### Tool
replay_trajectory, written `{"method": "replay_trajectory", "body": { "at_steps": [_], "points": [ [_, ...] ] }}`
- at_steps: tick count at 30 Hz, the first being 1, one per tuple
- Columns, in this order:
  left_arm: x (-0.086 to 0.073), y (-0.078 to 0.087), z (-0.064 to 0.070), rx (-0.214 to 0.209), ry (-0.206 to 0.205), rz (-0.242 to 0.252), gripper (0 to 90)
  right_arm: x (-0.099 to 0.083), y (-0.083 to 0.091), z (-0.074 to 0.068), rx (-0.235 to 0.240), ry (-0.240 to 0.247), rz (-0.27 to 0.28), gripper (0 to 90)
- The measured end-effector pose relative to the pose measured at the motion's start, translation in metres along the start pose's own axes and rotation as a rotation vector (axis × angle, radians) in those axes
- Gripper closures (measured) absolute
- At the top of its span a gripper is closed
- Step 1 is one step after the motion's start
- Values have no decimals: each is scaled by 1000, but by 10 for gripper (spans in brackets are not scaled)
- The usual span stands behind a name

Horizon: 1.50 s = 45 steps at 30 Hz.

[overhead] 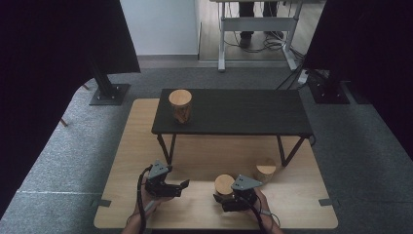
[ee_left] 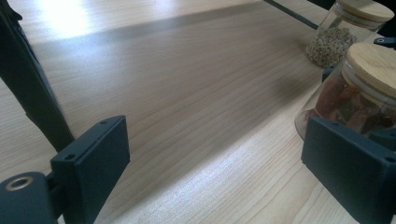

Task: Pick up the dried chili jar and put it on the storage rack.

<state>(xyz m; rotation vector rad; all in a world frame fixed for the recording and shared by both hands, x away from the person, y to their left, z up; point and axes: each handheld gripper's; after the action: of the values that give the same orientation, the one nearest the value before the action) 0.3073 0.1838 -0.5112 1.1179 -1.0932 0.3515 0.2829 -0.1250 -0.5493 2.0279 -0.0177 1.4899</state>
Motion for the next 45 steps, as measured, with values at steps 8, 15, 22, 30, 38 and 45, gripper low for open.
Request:
{"method": "replay_trajectory", "body": {
  "at_steps": [8,15,22,30,38,45],
  "points": [
    [-1,-2,1,0,-3,-6,74,1,-2,-1,-20,9,-5,245],
    [-3,-3,1,0,-3,-13,74,1,-3,-2,-34,16,3,249],
    [-3,-3,0,3,0,-12,75,7,4,-5,-35,28,39,251],
    [-4,-5,3,0,-7,-19,74,13,17,-9,-26,39,69,251],
    [-3,-3,2,5,-6,-16,74,19,25,-11,-24,46,84,251],
    [-4,-4,2,4,-6,-20,75,25,32,-13,-26,55,99,252]
  ]
}}
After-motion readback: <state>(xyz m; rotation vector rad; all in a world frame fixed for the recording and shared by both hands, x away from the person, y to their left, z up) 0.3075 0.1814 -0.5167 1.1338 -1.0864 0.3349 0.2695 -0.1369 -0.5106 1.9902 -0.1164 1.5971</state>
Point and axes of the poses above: each handheld gripper's, and its own axes: y roughly backward along the jaws, x roughly out of its top, z roughly to its right, and after that the axes turned 12 degrees about x, right-handed
